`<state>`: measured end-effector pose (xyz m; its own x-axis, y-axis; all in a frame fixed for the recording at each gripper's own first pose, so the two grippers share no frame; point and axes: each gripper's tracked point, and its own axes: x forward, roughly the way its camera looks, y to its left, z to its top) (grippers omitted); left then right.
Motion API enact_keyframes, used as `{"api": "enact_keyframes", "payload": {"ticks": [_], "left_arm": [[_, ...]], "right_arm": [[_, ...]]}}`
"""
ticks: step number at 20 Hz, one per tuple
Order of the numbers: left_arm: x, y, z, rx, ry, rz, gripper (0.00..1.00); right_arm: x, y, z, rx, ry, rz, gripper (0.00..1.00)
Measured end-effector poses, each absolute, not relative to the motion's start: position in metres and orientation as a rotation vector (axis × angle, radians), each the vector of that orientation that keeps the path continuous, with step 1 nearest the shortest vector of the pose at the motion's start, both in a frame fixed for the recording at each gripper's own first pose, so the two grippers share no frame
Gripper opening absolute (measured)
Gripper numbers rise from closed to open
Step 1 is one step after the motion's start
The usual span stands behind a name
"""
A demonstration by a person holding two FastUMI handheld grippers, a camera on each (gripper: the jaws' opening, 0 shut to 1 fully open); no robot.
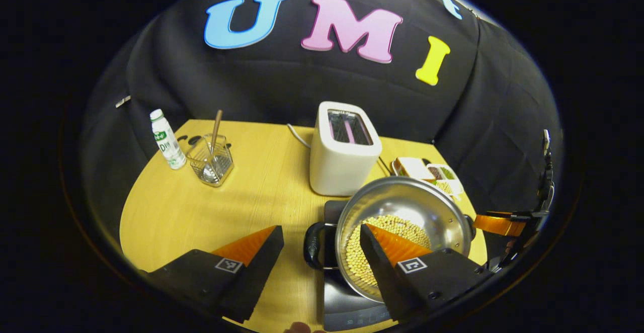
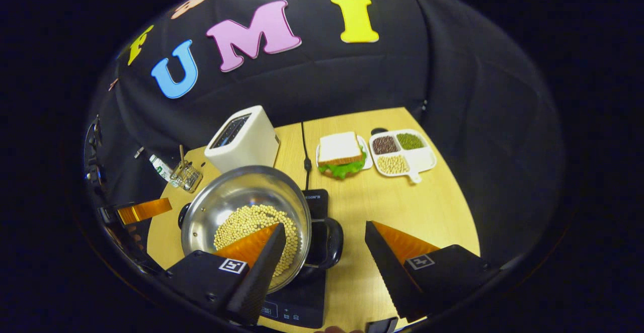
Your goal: First push the handle of the pot to place it horizontally, then grasp the pot with both hands and set it on the induction cooktop.
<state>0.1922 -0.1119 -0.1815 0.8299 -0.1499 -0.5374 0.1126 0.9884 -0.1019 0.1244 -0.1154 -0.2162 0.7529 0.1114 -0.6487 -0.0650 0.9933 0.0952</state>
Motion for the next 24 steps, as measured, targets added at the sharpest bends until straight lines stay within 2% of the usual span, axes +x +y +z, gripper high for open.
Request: {"api": "enact_keyframes", "payload": {"ticks": [6, 14, 18, 19, 20, 23, 24], "left_arm": [[0.154, -0.107, -0.086, 0.020, 0.375, -0.178, 0.95], [0.046, -0.086, 0.030, 0.052, 0.088, -0.164, 0.95], [-0.001, -0.057, 0.050, 0.023, 0.022, -0.127, 0.95], [-0.009, -0.044, 0.051, 0.018, 0.019, -0.105, 0.95], [-0.016, -0.033, 0.053, 0.020, 0.015, -0.083, 0.95], [-0.034, -0.001, 0.055, 0.032, 0.001, -0.026, 0.95], [-0.039, 0.007, 0.053, 0.038, 0.001, -0.011, 0.95]], "right_arm": [[0.091, -0.114, -0.100, 0.085, 0.440, 0.039, 0.98], [0.007, -0.099, 0.016, 0.072, 0.156, -0.002, 0.98], [-0.029, -0.072, 0.058, 0.030, 0.039, 0.034, 0.98], [-0.036, -0.065, 0.063, 0.036, 0.025, 0.042, 1.00], [-0.043, -0.058, 0.069, 0.044, 0.011, 0.049, 0.98], [-0.056, -0.049, 0.077, 0.030, -0.025, 0.059, 1.00], [-0.057, -0.046, 0.075, 0.020, -0.027, 0.062, 0.98]]}}
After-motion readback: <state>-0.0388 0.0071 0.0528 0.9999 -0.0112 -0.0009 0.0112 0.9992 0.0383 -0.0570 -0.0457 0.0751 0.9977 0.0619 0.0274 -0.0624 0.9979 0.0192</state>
